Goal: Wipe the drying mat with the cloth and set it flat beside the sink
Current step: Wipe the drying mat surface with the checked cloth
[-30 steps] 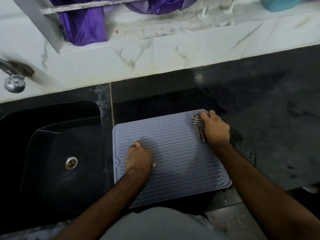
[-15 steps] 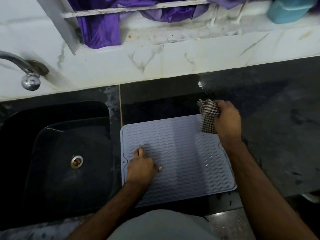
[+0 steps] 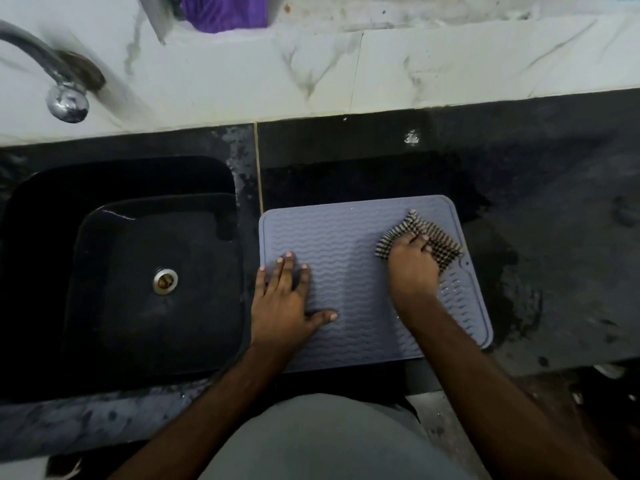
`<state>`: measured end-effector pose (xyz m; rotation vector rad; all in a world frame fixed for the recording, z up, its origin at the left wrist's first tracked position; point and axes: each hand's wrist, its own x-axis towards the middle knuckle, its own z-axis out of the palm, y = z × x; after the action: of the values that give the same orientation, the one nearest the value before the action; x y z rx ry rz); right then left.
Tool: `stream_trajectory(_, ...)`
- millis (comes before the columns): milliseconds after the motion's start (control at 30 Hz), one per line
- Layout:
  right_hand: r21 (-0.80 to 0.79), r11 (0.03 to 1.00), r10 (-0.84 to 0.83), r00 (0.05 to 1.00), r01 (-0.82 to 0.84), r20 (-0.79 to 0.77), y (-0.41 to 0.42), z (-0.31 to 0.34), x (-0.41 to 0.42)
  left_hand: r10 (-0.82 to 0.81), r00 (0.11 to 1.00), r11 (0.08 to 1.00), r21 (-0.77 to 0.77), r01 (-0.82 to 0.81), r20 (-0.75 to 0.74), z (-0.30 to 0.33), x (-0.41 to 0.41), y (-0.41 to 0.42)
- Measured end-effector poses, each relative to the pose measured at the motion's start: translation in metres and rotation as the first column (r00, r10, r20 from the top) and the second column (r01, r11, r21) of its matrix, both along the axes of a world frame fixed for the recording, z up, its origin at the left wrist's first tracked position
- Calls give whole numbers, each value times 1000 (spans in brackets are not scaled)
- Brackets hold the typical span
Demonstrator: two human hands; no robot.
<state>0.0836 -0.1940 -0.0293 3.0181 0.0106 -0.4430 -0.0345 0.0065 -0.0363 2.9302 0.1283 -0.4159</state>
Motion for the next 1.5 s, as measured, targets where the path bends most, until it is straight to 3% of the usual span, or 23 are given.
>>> stream_trajectory(167, 49, 989, 140, 989, -138, -40, 80, 11, -36, -29, 1000, 1000, 2, 29, -6, 2, 4, 2)
stream_trajectory(300, 291, 932, 247, 967, -219, -64, 121, 32, -60, -48, 997, 972, -227, 62, 66, 3, 1, 13)
stream_trajectory(367, 506, 858, 171, 979, -92, -113, 112, 47, -56, -52, 996, 962, -265, 70, 76, 3, 2, 24)
stream_trajectory(433, 689, 721, 58, 985, 71, -163, 90, 64, -47, -31, 997, 959, -280, 49, 72, 5, 4, 33)
stream_trajectory(633, 835, 435, -306, 928, 336, -213, 10, 104, -27, -40, 984, 919, -380, 106, 176, 11, 12, 28)
stream_trajectory(700, 825, 482, -378, 919, 296, -110, -19, 114, -20, -81, 978, 916, -373, 148, 190, 10, 17, 23)
stream_trajectory(800, 645, 740, -377, 911, 188, 167, -58, 119, -15, -149, 982, 929, -323, 180, 118, 7, 24, 24)
stream_trajectory(867, 517, 835, -359, 898, 187, 255, -73, 108, -14, -190, 980, 937, -287, 197, 54, 5, 26, 30)
stream_trajectory(1000, 456, 850, -308, 951, 263, 24, -57, 49, -24, -326, 945, 930, -176, 322, 8, 2, 25, 52)
stream_trajectory(1133, 138, 935, -325, 945, 326, -29, -19, -7, -48, -400, 916, 913, -94, 396, -25, -8, 18, 78)
stream_trajectory(1333, 130, 954, -275, 961, 271, 21, 33, -27, -79, -405, 914, 909, -106, 403, 7, -18, 15, 87)
stream_trajectory(1500, 217, 955, -216, 975, 202, 43, 81, -33, -107, -390, 920, 909, -142, 391, 34, -21, 15, 87)
